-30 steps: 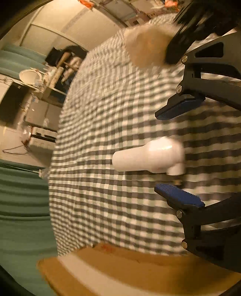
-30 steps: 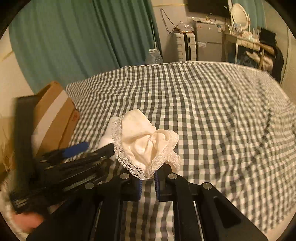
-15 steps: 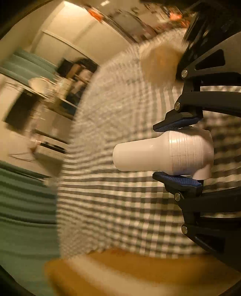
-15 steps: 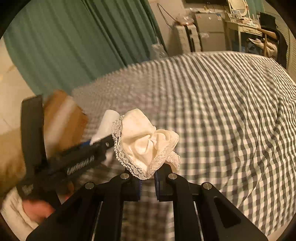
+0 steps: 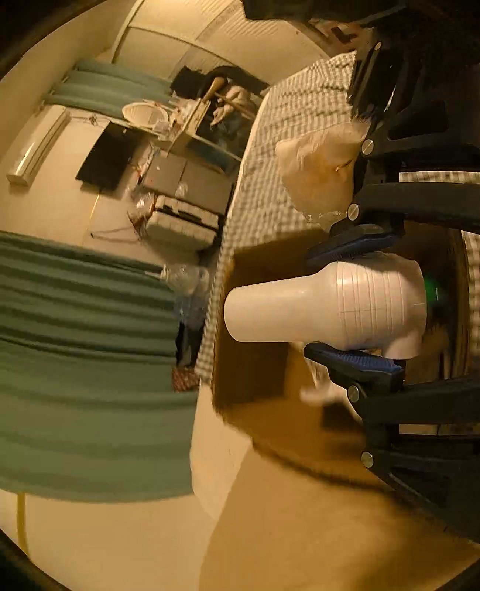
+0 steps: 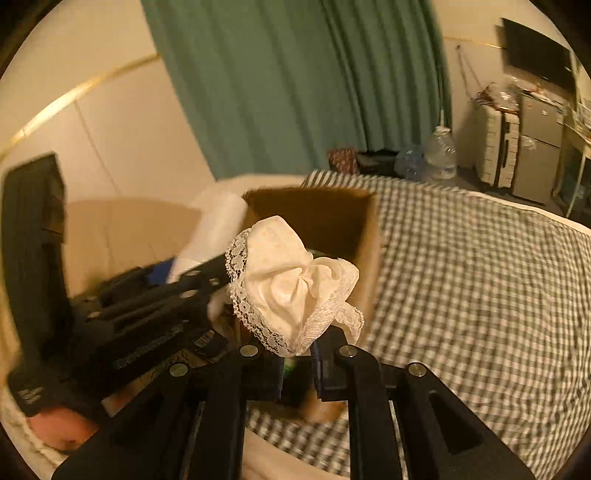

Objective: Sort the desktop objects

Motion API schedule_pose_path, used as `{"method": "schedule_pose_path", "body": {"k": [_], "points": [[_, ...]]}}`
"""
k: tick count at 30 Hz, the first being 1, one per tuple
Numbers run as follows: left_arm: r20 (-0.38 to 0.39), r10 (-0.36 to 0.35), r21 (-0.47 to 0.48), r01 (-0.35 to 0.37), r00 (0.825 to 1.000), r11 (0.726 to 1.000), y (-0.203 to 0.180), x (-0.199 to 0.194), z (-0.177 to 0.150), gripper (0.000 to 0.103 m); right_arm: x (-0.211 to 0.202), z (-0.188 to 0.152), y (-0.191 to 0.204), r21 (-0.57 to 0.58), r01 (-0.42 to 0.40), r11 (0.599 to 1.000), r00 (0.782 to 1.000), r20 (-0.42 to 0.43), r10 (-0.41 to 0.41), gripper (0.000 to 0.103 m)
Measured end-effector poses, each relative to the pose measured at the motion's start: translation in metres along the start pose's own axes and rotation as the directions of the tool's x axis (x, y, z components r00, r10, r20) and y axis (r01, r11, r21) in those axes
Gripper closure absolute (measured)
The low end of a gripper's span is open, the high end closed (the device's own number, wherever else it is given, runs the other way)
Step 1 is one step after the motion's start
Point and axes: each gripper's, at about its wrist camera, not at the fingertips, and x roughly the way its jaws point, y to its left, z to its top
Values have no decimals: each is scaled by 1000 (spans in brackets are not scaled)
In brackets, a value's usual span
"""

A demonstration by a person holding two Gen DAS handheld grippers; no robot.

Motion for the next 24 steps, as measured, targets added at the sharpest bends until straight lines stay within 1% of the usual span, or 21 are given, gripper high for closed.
{"method": "schedule_pose_path", "body": {"k": [1, 2, 3, 4, 5, 6, 8, 9, 10, 11, 12, 13, 14, 16, 19, 20, 22, 24], "points": [[1, 26, 5, -26, 1000, 1000, 10, 0, -1, 53, 10, 2, 5, -18, 16, 1000, 1000, -19, -16, 71], [4, 52, 2, -52, 999, 999, 12, 5, -1, 40, 16, 4, 5, -27, 46, 999, 998, -32, -47, 59], [2, 81, -8, -81, 997, 997, 8, 12, 1, 12, 19, 2, 4, -37, 86, 996, 995, -44, -88, 25], [-2, 105, -30, -105, 994, 994, 16, 11, 3, 7, 15, 2, 1, -39, 130, 991, 991, -19, -131, 11], [9, 106, -40, -105, 994, 994, 16, 10, 2, 6, 9, 3, 0, -34, 153, 988, 988, 7, -152, 11], [16, 95, -44, -94, 995, 995, 19, 8, 2, 6, -2, 4, -5, -10, 152, 988, 988, 31, -152, 11], [20, 83, -34, -82, 996, 996, 20, 4, 2, 5, -21, 5, -11, 25, 112, 993, 991, 67, -114, 11], [26, 83, -26, -82, 996, 996, 17, 2, 2, 5, -38, 4, -18, 38, 121, 992, 987, 101, -125, 10], [29, 73, -13, -72, 997, 997, 11, 0, 1, 5, -47, 2, -21, 42, 146, 988, 981, 121, -150, 8], [30, 60, 5, -60, 998, 998, 12, -6, 0, 2, -57, -1, -22, 41, 173, 984, 974, 140, -177, 6], [36, 54, 28, -55, 998, 998, 6, -14, -7, 0, -66, -5, -26, 41, 210, 977, 964, 159, -214, 3], [62, 56, 60, -60, 996, 996, -5, -24, -14, 0, -76, -13, -32, 48, 262, 964, 949, 171, -267, 0], [82, 60, 78, -66, 995, 995, -7, -32, -18, 0, -80, -16, -36, 57, 297, 953, 937, 176, -302, 0], [96, 63, 93, -72, 993, 993, -23, -39, -28, 0, -87, -38, -47, 82, 336, 938, 922, 176, -345, 0], [102, 105, 79, -113, 989, 990, -48, -38, -55, 0, -87, -72, -70, 153, 364, 919, 914, 133, -384, 0], [103, 108, 71, -115, 989, 991, -53, -38, -64, 0, -87, -82, -77, 167, 372, 913, 911, 126, -393, 0], [106, 81, 65, -89, 991, 994, -61, -37, -73, 0, -86, -97, -86, 167, 410, 897, 895, 115, -431, 0], [83, 99, 70, -105, 992, 992, -66, -33, -77, 0, -89, -104, -92, 170, 431, 886, 886, 105, -451, 0]]}}
